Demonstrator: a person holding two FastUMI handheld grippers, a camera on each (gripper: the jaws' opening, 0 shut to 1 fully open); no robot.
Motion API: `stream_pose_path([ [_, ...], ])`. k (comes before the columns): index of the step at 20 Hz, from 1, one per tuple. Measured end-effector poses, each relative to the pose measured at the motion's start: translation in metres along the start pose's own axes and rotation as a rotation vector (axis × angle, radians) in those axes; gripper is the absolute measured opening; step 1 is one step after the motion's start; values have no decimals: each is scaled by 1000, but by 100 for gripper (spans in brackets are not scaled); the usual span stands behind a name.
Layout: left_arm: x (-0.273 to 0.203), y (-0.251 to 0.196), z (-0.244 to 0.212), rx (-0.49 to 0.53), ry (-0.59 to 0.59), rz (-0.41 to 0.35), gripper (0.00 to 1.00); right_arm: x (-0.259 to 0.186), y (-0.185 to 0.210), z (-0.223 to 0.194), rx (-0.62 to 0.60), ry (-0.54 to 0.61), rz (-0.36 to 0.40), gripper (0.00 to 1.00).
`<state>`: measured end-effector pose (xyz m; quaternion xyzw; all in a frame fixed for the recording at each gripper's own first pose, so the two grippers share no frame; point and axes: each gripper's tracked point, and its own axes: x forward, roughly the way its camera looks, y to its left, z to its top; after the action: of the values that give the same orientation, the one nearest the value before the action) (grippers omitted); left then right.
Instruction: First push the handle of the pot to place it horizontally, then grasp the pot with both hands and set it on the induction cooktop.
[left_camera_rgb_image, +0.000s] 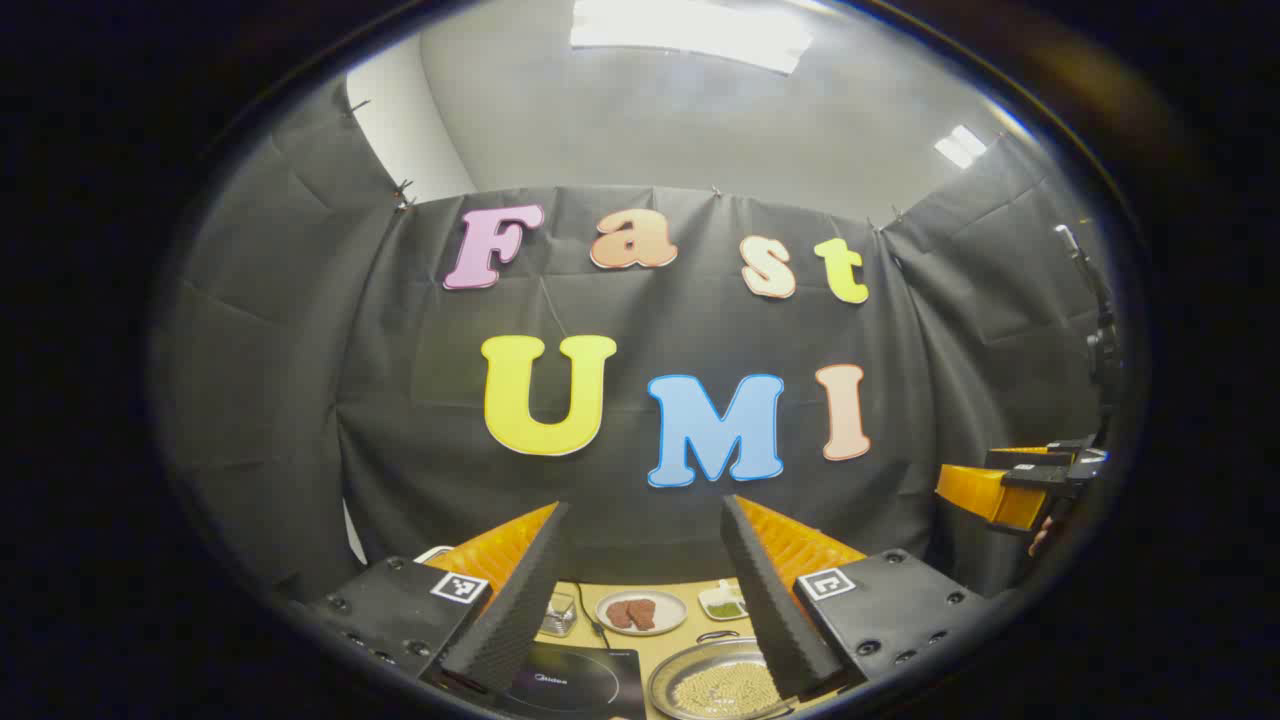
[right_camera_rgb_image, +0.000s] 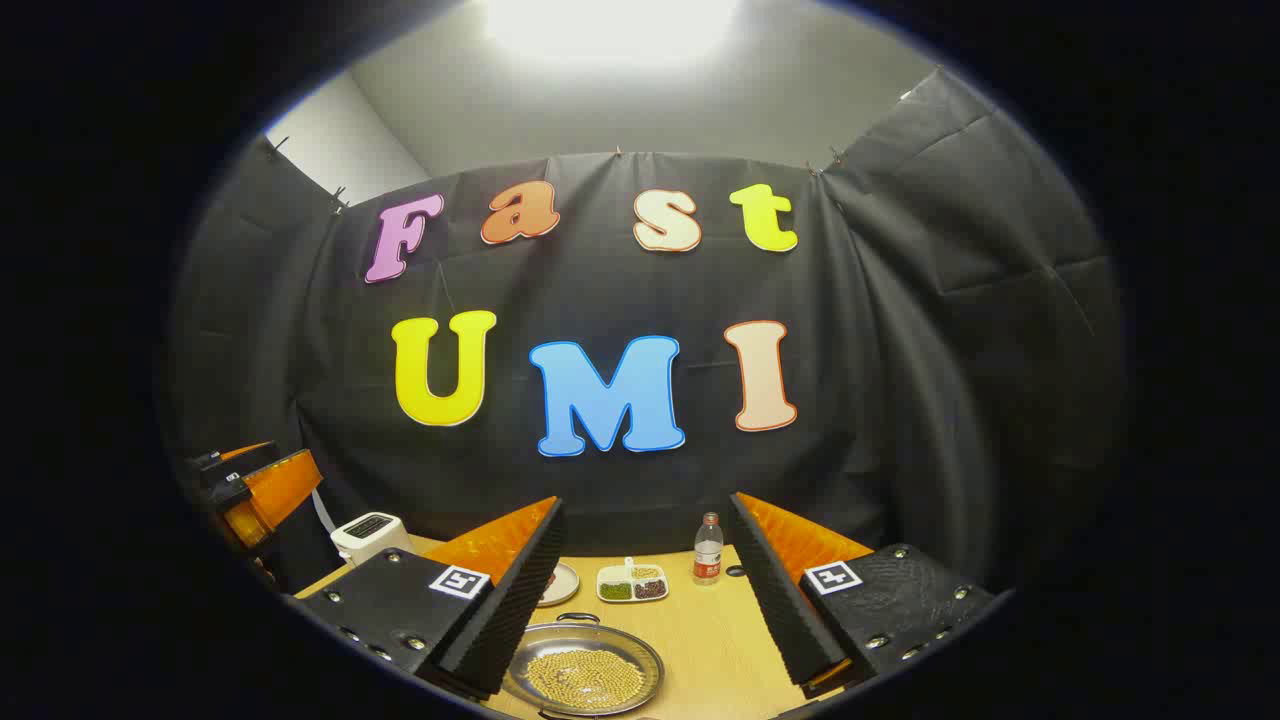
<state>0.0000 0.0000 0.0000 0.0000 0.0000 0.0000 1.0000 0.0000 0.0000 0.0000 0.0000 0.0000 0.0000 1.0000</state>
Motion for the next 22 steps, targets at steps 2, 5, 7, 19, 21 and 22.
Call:
stream_pose_path([
  [2,1,2,1,2,-1,6,96,3,1,0,-2,2,5,99],
  [5,1,4,2,6,2,16,99,4,3,-1,2,8,16,99],
  [7,1,6,3,8,-3,25,98,5,3,-3,4,14,20,99],
  [19,7,10,-5,21,8,42,94,14,0,-24,14,72,20,99],
  [21,7,11,-7,22,10,44,95,16,0,-30,16,90,22,99],
  [22,8,10,-9,23,12,43,95,16,0,-34,18,101,22,99],
])
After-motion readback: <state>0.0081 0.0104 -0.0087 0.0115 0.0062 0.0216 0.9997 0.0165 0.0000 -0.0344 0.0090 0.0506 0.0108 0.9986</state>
